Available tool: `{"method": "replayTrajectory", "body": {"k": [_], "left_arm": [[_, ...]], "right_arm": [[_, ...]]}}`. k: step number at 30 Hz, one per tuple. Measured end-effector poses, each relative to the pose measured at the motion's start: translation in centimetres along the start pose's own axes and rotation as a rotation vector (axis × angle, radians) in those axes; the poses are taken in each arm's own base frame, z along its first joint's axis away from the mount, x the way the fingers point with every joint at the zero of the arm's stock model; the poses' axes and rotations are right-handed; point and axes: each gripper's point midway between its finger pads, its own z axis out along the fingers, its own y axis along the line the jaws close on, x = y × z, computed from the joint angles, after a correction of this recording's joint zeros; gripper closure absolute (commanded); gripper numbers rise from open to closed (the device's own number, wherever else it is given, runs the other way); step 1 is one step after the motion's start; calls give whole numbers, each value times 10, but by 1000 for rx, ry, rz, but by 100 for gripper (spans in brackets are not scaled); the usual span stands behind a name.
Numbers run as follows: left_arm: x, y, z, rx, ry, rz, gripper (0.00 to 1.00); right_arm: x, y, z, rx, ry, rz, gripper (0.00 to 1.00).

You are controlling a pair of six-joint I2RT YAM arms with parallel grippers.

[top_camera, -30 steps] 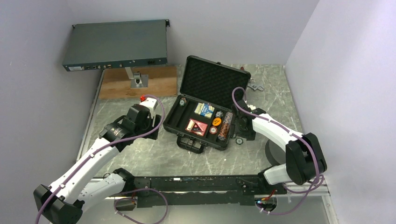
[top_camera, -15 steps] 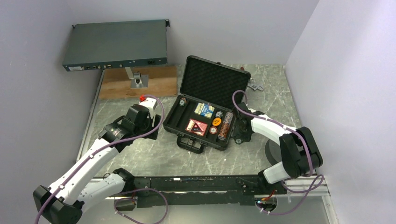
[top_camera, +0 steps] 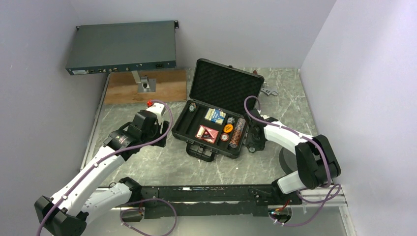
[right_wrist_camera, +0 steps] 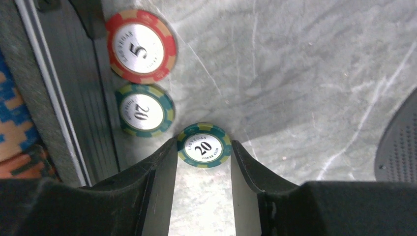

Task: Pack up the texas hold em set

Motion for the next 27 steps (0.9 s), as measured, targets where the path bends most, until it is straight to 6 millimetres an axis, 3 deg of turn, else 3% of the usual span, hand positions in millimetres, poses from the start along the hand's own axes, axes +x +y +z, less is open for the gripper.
{"method": "replayTrajectory", "body": {"k": [6, 17, 27], "left_arm": [[0, 0, 0, 0, 0, 0, 25], [0, 0, 0, 0, 0, 0, 25], [0, 0, 0, 0, 0, 0, 24]], "right_arm": [[-3, -10, -18, 40, -5, -11, 73], [-35, 3, -57, -18, -85, 6, 73], [-71, 47, -95, -133, -175, -29, 71]]}}
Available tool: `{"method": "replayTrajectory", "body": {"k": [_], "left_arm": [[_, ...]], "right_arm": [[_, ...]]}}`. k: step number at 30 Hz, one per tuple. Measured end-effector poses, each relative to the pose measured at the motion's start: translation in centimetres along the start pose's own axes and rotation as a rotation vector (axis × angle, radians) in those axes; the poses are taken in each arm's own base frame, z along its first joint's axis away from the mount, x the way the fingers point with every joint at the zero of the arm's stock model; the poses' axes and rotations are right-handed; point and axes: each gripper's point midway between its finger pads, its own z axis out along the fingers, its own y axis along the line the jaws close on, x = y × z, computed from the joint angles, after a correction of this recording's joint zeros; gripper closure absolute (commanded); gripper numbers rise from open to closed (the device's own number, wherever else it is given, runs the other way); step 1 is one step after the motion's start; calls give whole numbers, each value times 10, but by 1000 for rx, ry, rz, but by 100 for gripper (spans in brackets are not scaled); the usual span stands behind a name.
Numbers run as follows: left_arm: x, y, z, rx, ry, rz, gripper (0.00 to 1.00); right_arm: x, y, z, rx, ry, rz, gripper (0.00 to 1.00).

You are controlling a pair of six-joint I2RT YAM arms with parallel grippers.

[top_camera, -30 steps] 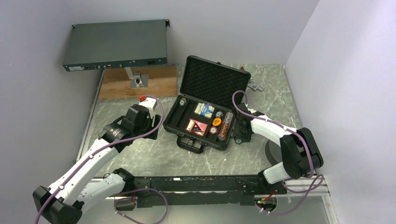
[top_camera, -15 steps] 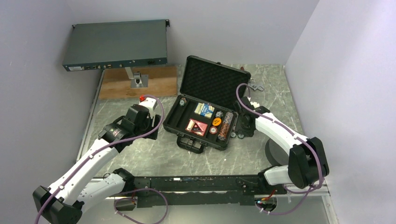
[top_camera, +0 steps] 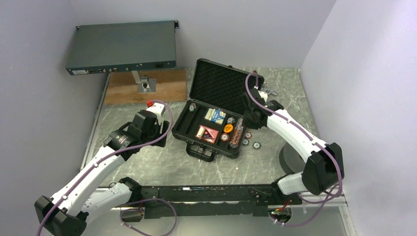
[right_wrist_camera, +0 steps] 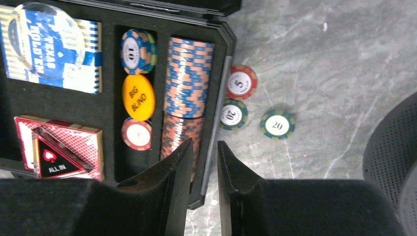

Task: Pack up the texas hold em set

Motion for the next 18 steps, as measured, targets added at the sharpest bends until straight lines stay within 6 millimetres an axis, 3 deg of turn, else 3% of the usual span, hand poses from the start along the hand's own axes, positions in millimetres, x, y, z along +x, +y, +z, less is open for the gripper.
{"method": "replayTrajectory", "body": {"k": [4, 9, 15, 18], "left_arm": [[0, 0, 0, 0, 0, 0, 24], [0, 0, 0, 0, 0, 0, 24], [0, 0, 0, 0, 0, 1, 22], [0, 0, 0, 1, 0, 6, 20]], "right_arm": [[1, 11, 4, -10, 5, -22, 60], [19, -4, 12, 27, 30, -24, 34], [50, -44, 26, 100, 92, 1, 31], [46, -42, 28, 78, 79, 2, 31]]}}
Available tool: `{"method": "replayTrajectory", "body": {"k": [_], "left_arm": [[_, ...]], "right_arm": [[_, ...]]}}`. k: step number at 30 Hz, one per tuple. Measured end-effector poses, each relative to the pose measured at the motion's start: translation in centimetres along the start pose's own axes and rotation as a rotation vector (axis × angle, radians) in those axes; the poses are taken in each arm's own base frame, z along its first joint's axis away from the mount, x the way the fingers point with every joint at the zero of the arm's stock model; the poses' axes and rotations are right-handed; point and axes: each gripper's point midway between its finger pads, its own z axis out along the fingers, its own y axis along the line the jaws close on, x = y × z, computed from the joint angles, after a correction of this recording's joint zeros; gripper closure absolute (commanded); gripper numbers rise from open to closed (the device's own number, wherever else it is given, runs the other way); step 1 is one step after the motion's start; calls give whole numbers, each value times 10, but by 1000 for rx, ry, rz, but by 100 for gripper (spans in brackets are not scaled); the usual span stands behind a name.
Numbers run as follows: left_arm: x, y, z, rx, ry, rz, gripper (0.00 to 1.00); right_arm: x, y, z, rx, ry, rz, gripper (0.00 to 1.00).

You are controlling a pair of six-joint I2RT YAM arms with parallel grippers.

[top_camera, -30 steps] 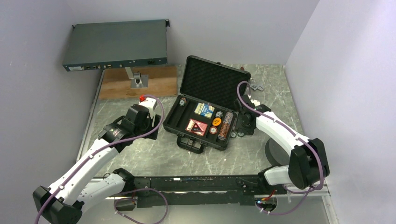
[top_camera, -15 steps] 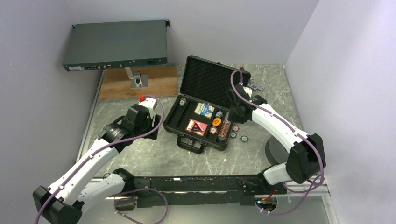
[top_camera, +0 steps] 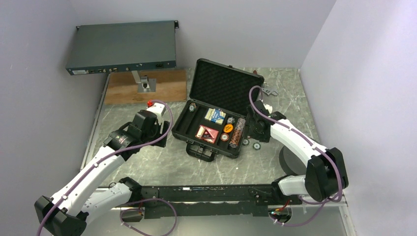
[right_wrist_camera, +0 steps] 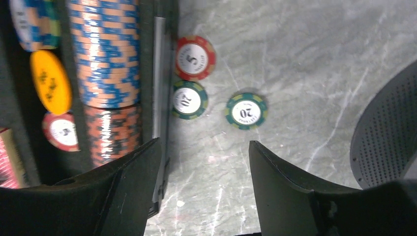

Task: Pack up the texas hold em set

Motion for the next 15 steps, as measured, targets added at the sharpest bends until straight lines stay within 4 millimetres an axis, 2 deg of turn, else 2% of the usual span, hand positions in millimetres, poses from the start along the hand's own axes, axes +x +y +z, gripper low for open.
{"method": "replayTrajectory", "body": {"k": [3, 5, 6, 7, 8, 11, 15], "left_arm": [[0, 0, 0, 1, 0, 10, 11], [0, 0, 0, 2, 0, 17, 4], [0, 0, 0, 4, 0, 18, 1], [0, 0, 0, 5, 1, 19, 1], [0, -1, 0, 10, 1, 21, 0], [0, -2, 0, 19, 0, 25, 0], [-1, -2, 0, 21, -5, 30, 0]], "right_arm": [[-14, 12, -7, -64, -46, -22, 28], [-24, 21, -15, -105, -79, -37, 22], [-32, 26, -20, -132, -102, -46, 15], [-37, 30, -24, -149, -120, -50, 4], [-45, 37, -31, -184, -145, -61, 1], [-59, 49, -41, -243, -194, -76, 0], [-67, 57, -49, -284, -225, -96, 0]]}}
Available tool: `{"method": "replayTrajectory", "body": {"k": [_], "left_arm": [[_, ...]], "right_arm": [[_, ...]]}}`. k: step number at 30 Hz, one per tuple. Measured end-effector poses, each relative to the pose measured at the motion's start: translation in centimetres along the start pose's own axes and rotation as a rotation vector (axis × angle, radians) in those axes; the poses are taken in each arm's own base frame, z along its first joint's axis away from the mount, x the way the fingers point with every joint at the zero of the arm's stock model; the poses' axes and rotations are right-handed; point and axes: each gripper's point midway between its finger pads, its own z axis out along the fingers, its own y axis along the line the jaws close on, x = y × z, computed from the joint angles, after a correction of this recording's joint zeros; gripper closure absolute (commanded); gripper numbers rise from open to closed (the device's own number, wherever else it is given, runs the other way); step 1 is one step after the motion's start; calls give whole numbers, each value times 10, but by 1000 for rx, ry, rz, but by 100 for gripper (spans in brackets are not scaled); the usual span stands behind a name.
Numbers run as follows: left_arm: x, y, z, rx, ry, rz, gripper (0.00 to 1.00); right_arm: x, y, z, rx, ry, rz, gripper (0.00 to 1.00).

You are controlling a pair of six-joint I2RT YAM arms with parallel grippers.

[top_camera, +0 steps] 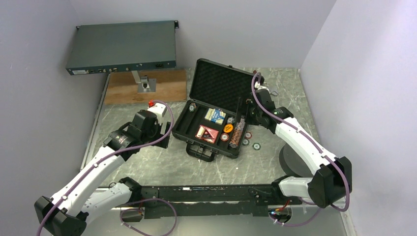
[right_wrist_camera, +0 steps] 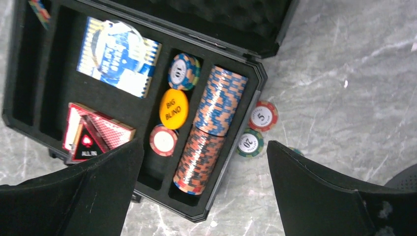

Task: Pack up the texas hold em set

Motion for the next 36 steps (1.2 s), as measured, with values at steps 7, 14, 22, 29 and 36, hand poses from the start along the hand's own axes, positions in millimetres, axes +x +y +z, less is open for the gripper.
{"method": "replayTrajectory", "body": {"k": [7, 14, 22, 29, 36], "left_arm": [[0, 0, 0, -1, -1, 1, 1], [0, 0, 0, -1, -1, 0, 2], [-1, 0, -1, 0, -6, -1, 3], [-2, 0, -3, 2, -18, -3, 3], [-3, 1, -4, 3, -21, -3, 4]], "right_arm": [[-49, 25, -14, -55, -95, 4, 2], [-112, 52, -23, -89, -218, 14, 2], [-157, 37, -28, 10, -321, 27, 2], [-182, -22, -27, 144, -375, 124, 3], [-137, -63, -23, 203, -331, 239, 7]]}}
